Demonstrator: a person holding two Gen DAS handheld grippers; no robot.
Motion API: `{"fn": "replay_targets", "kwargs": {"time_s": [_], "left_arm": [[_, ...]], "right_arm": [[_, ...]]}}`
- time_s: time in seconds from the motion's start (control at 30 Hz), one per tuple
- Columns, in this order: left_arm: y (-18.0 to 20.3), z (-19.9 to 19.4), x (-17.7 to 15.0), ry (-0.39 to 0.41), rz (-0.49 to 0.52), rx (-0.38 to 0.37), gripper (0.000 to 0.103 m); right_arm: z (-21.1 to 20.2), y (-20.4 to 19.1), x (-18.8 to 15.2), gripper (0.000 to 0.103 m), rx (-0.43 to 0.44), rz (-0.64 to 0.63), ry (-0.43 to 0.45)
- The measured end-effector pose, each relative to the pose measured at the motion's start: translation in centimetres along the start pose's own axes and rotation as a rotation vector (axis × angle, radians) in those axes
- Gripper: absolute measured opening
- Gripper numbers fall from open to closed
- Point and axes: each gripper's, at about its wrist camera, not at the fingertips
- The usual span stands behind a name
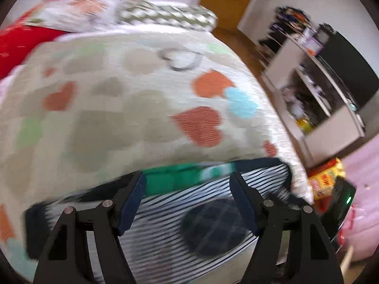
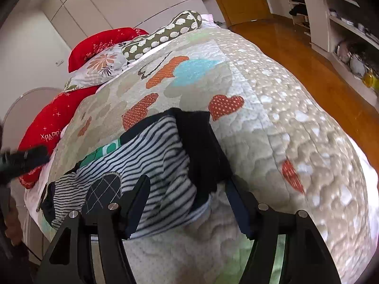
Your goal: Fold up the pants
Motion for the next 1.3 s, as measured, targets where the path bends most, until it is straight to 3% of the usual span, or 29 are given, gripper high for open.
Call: {"fn": "replay_targets", "kwargs": {"time_s": [0.2, 0.47, 0.5, 0.53, 0.57, 0.6, 0.67, 0.77, 1.0, 1.07, 1.13, 1.2, 1.3], "left_arm": [[5.5, 8.2, 3.4, -0.14, 0.058, -0.114, 0.072], [9.5, 16.6, 3.2, -0.36, 0.188, -0.063, 0.071], [9.6, 17.1, 3.0, -0.381, 0.198, -0.075, 0.064], [9.7, 17.1, 2.8, -0.386, 0.205, -0.096, 0.043], [9.7, 17.0, 2.7, -0.389, 0.2, -0.124, 0.032], [9.5, 16.8, 2.7, -0.392, 0.181, -0.153, 0.025], [9.0, 15.7, 2.7, -0.356, 0.168, -0.17, 0.025], [7.8, 12.7, 2.5, -0.284, 0.14, -0.212, 0.025], [2.9, 4.2, 0.8, -0.077, 0.03, -0.281, 0.025], [0.6, 1.8, -0.1, -0.005, -0.013, -0.256, 0.026], [-2.1, -0.9, -1.9, 0.08, -0.084, -0.221, 0.044], [-5.0, -3.5, -3.9, 0.177, -0.158, -0.157, 0.055], [-8.3, -6.4, -6.6, 0.249, -0.236, -0.061, 0.056]], "right_arm": [[0.3, 0.5, 0.0, 0.07, 0.036, 0.003, 0.02], [0.6, -0.4, -0.2, 0.07, 0.007, -0.06, 0.051], [0.7, -0.6, -0.2, 0.07, 0.003, -0.073, 0.051], [0.8, -0.8, -0.1, 0.067, 0.0, -0.088, 0.053], [0.8, -1.0, 0.0, 0.048, 0.0, -0.097, 0.054], [0.9, -1.1, 0.2, 0.036, -0.001, -0.103, 0.049], [0.9, -0.9, 0.6, 0.028, 0.034, -0.086, 0.029], [-0.1, -1.2, 1.1, 0.025, 0.077, -0.071, 0.032], [-2.8, -7.1, 1.1, 0.025, 0.123, -0.239, 0.06], [-3.0, -9.6, 0.7, 0.025, 0.137, -0.303, 0.05], [-2.8, -12.1, 0.0, 0.027, 0.156, -0.371, 0.03], [-2.2, -14.5, -1.0, 0.03, 0.161, -0.43, 0.005], [0.0, -17.2, -2.9, 0.042, 0.202, -0.485, -0.089]]}}
Point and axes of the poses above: each gripper's, at about its wrist camera, not at the fingertips, and z roughly the way its jaws point, y to its right, x to its top, and after that the axes turned 11 degrees about -x, right-handed
